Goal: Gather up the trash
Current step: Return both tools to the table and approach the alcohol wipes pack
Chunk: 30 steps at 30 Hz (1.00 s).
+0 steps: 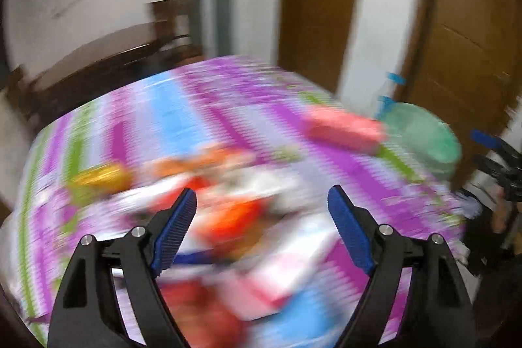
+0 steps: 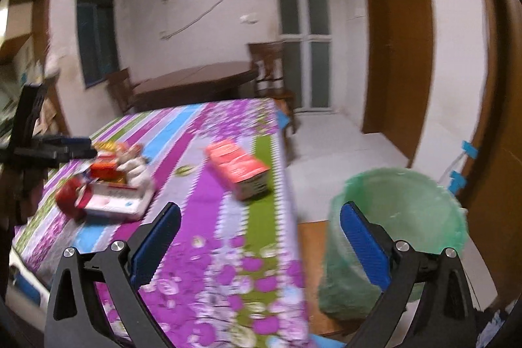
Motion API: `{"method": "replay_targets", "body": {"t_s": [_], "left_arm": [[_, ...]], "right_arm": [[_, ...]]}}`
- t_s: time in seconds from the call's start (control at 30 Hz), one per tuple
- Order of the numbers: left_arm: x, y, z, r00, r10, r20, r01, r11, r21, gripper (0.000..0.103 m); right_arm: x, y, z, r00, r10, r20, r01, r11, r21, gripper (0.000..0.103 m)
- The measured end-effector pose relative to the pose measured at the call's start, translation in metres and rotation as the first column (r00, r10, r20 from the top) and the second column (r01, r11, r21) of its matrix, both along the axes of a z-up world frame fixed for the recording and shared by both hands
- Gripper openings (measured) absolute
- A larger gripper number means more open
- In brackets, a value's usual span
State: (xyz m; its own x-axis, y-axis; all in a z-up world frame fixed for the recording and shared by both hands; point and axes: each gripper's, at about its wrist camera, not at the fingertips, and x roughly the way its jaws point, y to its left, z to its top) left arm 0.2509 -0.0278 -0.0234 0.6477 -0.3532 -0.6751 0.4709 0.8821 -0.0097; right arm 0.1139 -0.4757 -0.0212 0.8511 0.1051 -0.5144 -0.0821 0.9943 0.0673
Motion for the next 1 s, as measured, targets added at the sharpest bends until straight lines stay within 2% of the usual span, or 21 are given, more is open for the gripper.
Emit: {"method": "replay_targets", "body": {"t_s": [0.13, 0.23, 0.3, 0.37, 0.4, 0.53, 0.6, 0.63, 0.73, 0.83, 0.93, 1.0], "left_arm": [[0.019, 0.081, -0.013, 0.999, 0.052, -0.002, -0.052, 0.997, 0.057, 0.079], [0.032, 0.115, -0.032, 0.999, -0.026, -0.028, 0.029, 0.994, 0.107, 0.079], [0.039, 0.120, -0.043, 0.995, -0.090, -0.052, 0.098, 0.983, 0.156, 0.079], [0.044, 0.114, -0.050, 0.984, -0.174, -0.043, 0.179, 0.958, 0.225, 0.079], [0.043, 0.117, -0.051, 0.979, -0.203, -0.034, 0.205, 0.950, 0.236, 0.079], [0.041, 0.108, -0.049, 0.920, -0.389, -0.035, 0.385, 0.888, 0.250, 0.073], [0.043, 0.103, -0.054, 0.892, -0.448, -0.062, 0.447, 0.856, 0.260, 0.068], [0.046, 0.095, -0.061, 0.870, -0.484, -0.093, 0.489, 0.827, 0.277, 0.066], [0.053, 0.085, -0.074, 0.848, -0.516, -0.124, 0.527, 0.795, 0.301, 0.066], [0.060, 0.083, -0.076, 0.850, -0.517, -0.102, 0.524, 0.807, 0.273, 0.065], [0.059, 0.083, -0.080, 0.864, -0.500, -0.063, 0.495, 0.820, 0.289, 0.055], [0.056, 0.082, -0.080, 0.875, -0.482, -0.056, 0.476, 0.831, 0.286, 0.049]], "right_arm": [[0.011, 0.030, -0.005, 0.997, 0.072, -0.021, -0.073, 0.997, -0.010, 0.098], [0.030, 0.046, -0.013, 0.993, 0.104, -0.047, -0.104, 0.995, 0.003, 0.098], [0.039, 0.050, -0.019, 0.992, 0.113, -0.060, -0.113, 0.994, 0.003, 0.098], [0.046, 0.060, -0.023, 0.990, 0.124, -0.073, -0.124, 0.992, 0.000, 0.098], [0.049, 0.063, -0.025, 0.989, 0.127, -0.079, -0.128, 0.992, 0.001, 0.098], [0.065, 0.076, -0.035, 0.985, 0.131, -0.115, -0.133, 0.991, -0.004, 0.098], [0.070, 0.082, -0.037, 0.983, 0.138, -0.125, -0.140, 0.990, -0.006, 0.098], [0.073, 0.085, -0.037, 0.981, 0.144, -0.128, -0.146, 0.989, -0.006, 0.098], [0.084, 0.090, -0.038, 0.973, 0.176, -0.148, -0.173, 0.984, 0.027, 0.098], [0.098, 0.097, -0.038, 0.962, 0.216, -0.168, -0.207, 0.976, 0.066, 0.098], [0.115, 0.108, -0.037, 0.941, 0.281, -0.189, -0.263, 0.958, 0.112, 0.096], [0.130, 0.119, -0.037, 0.924, 0.323, -0.204, -0.303, 0.945, 0.124, 0.090]]}}
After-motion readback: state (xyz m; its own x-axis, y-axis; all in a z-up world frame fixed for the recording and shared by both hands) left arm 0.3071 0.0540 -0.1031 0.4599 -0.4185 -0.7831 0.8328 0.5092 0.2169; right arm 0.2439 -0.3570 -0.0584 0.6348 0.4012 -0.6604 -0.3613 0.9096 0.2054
